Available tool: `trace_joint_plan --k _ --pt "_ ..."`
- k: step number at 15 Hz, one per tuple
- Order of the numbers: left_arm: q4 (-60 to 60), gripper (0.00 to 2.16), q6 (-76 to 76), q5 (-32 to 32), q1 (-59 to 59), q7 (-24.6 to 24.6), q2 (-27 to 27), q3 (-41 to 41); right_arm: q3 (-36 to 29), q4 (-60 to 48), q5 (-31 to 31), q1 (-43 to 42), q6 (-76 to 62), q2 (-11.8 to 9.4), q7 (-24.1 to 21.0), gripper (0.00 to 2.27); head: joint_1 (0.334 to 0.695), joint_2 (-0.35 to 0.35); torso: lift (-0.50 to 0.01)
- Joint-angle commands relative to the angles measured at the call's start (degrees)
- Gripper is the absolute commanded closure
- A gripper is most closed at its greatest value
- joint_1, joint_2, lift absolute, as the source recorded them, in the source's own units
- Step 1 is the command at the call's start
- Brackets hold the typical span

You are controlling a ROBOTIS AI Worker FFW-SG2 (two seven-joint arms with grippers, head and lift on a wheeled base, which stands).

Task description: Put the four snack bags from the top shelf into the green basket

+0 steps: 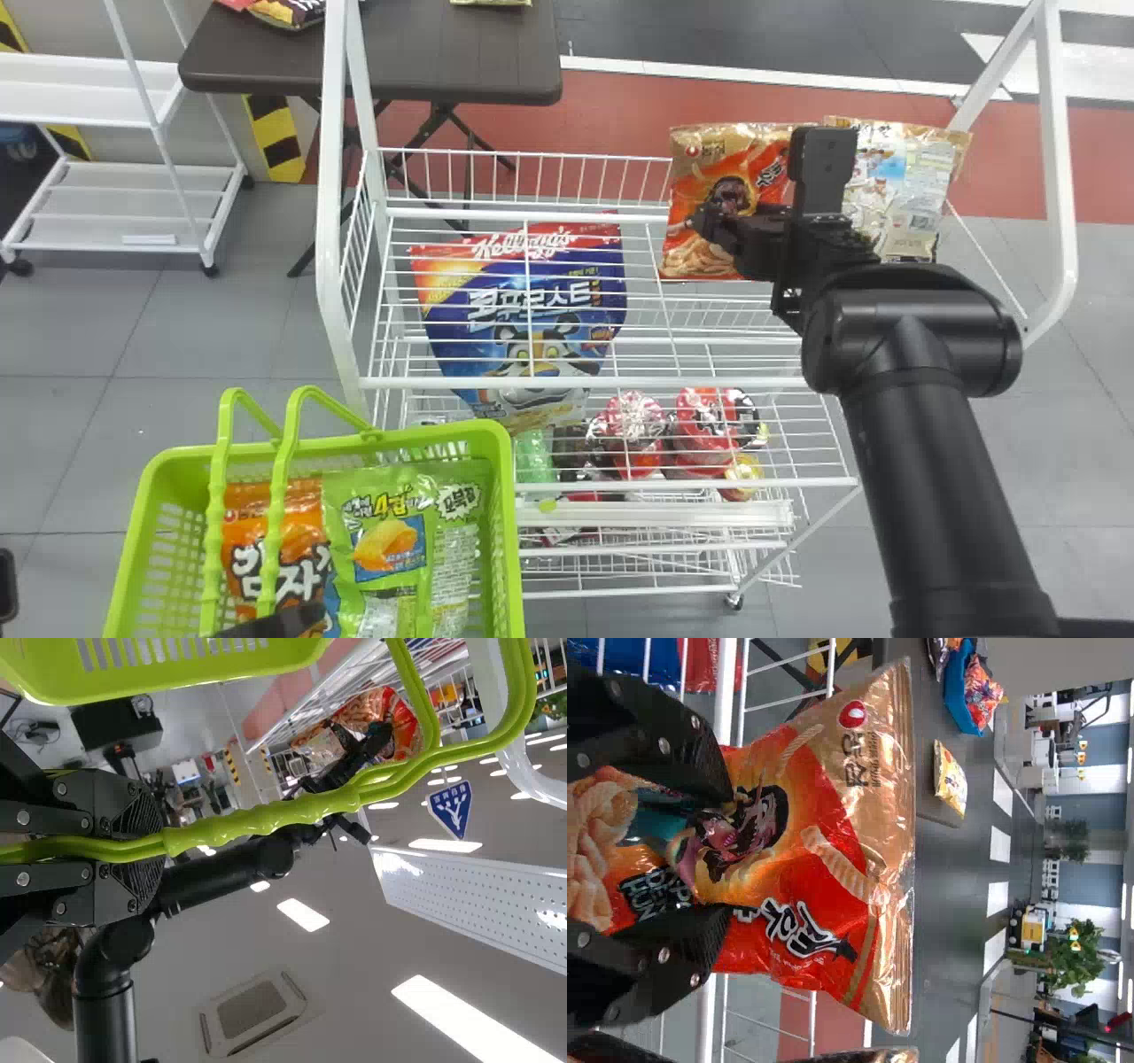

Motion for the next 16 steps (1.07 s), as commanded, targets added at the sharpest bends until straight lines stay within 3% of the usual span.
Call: trace_joint_plan --k 1,6,11,15,16 --pt "0.13 2.15 0.0 0.02 -0.08 -0.57 0.0 0.06 -0.03 -1.57 -0.21 1.4 -0.83 0.05 0.02 2.26 0.695 -0.114 0.0" --pt "0.31 2.15 0.0 0.11 -0.08 -0.57 0.18 0.06 -0.38 -10.97 -3.37 7.02 -0.65 0.05 1.43 2.26 0.695 -0.111 0.0" --pt "0.57 2.15 0.0 0.11 -0.44 -0.57 0.27 -0.03 2.52 -37.25 -13.66 20.47 10.25 -0.04 3.8 2.26 0.695 -0.063 0.0" --pt "0.83 2.15 0.0 0.11 -0.7 -0.57 0.35 -0.12 4.19 -54.92 -25.0 32.16 23.96 -0.13 4.42 2.26 0.695 0.03 0.0" --pt "0.83 2.15 0.18 0.11 -0.87 -0.57 0.35 -0.12 5.33 -57.64 -26.84 34.36 26.42 -0.31 4.86 2.26 0.695 0.08 0.0"
